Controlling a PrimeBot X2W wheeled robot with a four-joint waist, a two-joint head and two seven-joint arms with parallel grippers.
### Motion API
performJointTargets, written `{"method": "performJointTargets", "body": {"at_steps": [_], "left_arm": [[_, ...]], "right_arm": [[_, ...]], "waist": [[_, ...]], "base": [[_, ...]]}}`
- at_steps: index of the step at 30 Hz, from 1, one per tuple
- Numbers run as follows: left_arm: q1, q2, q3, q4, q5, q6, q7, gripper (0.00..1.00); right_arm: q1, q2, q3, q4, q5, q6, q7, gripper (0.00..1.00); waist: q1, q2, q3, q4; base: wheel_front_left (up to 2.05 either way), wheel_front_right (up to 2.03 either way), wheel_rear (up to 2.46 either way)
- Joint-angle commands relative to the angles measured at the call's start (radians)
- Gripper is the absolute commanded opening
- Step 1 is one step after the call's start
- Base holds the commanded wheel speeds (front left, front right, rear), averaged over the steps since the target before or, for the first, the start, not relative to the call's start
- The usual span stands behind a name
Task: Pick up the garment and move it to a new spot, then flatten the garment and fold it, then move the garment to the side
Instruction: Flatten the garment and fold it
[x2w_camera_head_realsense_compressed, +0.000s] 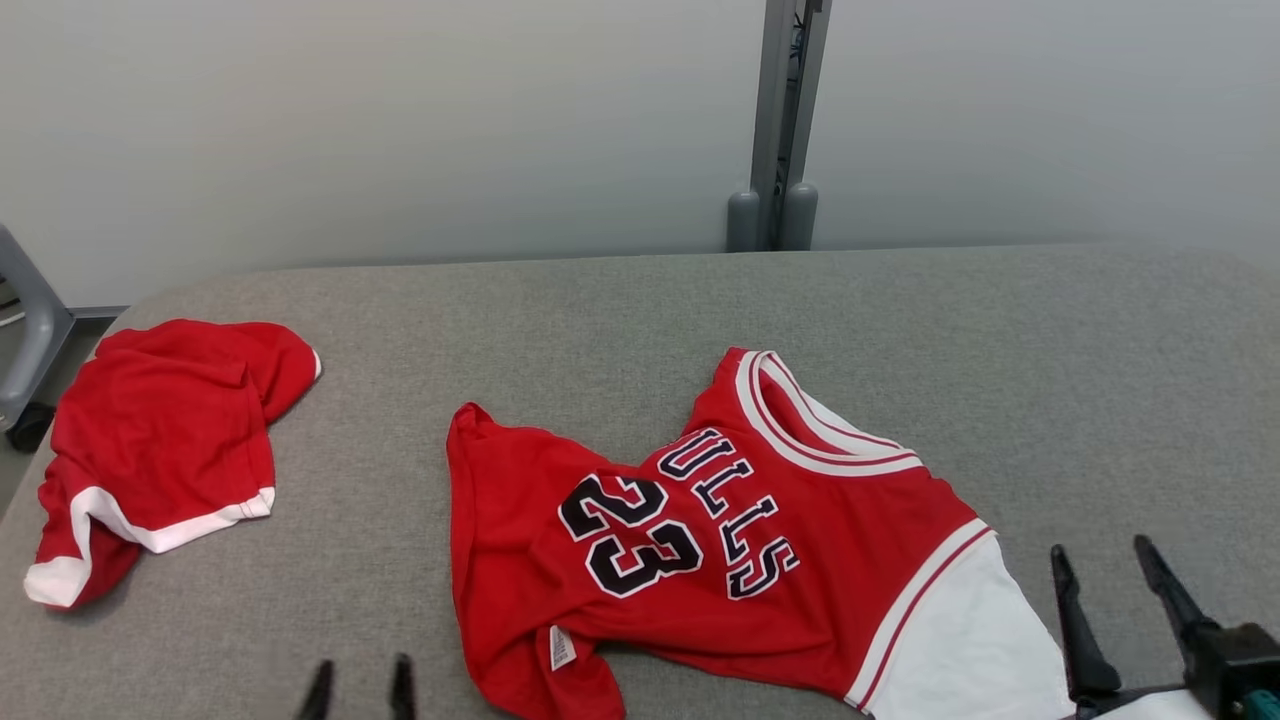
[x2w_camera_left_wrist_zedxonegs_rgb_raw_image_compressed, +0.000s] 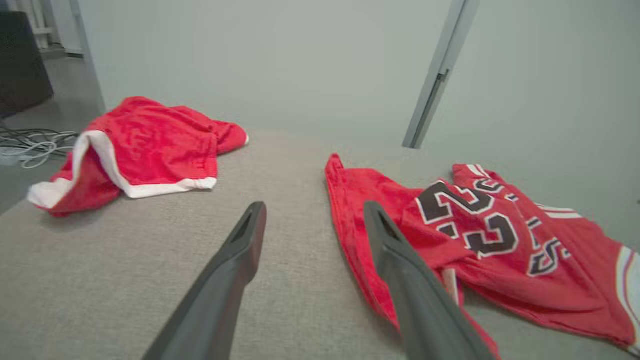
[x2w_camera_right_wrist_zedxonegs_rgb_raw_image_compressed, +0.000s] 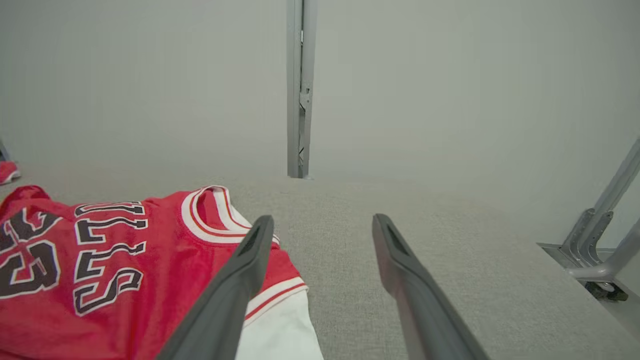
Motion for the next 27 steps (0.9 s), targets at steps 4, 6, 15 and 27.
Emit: {"method": "performJointTargets", "body": {"at_steps": [4,6,15,27], "left_arm": [[0.039,0.0,-0.117,-0.048,-0.022,-0.017,0.192,1.0],[0.047,0.0,-0.167,-0.082,-0.062,-0.012,0.273,1.0],[-0.029,0.0,-0.282,-0.067,-0.199,0.04,0.375,1.0],[-0.162,0.003,-0.27,0.092,-0.255,0.032,0.363,1.0]], "right_arm": [[0.007,-0.109,0.095,-0.022,0.034,0.0,0.18,1.0],[0.014,-0.153,0.113,-0.028,0.065,0.0,0.25,1.0],[0.027,-0.216,0.173,0.078,0.127,0.0,0.387,1.0],[-0.162,-0.197,0.307,0.229,0.161,0.0,0.331,1.0]], "waist": [[0.0,0.0,0.019,-0.002],[0.0,0.0,0.037,-0.005],[0.0,0.0,0.112,-0.026],[0.0,0.0,0.175,-0.096]], "base": [[0.0,0.0,0.0],[0.0,0.0,0.0],[0.0,0.0,0.0],[0.0,0.0,0.0]]}}
